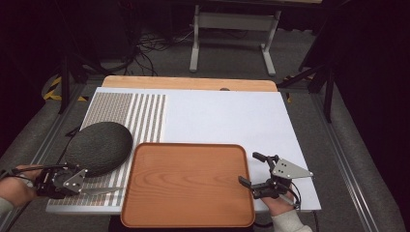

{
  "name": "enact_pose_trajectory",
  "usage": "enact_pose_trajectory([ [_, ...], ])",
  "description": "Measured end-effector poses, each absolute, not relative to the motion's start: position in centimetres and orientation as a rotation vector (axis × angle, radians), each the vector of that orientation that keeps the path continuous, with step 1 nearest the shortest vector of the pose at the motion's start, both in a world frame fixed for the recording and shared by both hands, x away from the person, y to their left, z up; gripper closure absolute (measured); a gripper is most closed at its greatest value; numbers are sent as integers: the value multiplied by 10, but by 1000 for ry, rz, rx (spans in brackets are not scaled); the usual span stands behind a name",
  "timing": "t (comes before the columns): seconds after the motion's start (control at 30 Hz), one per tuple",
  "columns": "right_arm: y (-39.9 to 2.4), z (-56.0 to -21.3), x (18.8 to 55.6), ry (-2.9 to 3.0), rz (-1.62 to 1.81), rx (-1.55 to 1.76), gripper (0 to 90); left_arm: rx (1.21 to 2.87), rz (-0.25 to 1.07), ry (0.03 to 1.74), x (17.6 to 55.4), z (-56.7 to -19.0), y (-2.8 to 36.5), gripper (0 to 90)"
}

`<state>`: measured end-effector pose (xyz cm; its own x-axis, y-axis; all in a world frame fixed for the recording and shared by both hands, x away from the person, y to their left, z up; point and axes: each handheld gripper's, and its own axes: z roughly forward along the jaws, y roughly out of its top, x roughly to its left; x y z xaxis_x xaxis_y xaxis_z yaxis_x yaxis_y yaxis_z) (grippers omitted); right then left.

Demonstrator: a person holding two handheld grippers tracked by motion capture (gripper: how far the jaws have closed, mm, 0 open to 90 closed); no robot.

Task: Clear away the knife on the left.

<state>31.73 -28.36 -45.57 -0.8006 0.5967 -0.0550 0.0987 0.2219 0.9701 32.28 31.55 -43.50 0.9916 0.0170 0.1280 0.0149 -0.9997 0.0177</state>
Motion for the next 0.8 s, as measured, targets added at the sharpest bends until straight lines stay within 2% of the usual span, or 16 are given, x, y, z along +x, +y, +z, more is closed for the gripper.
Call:
enact_pose_trajectory([
  [0.4, -284, -455, 317, 2080, 1609, 642, 34, 2988, 290, 162, 319, -404, 319, 801],
  [0.8, -285, -455, 317, 2078, 1610, 646, 34, 2860, 296, 254, 316, -388, 307, 801],
])
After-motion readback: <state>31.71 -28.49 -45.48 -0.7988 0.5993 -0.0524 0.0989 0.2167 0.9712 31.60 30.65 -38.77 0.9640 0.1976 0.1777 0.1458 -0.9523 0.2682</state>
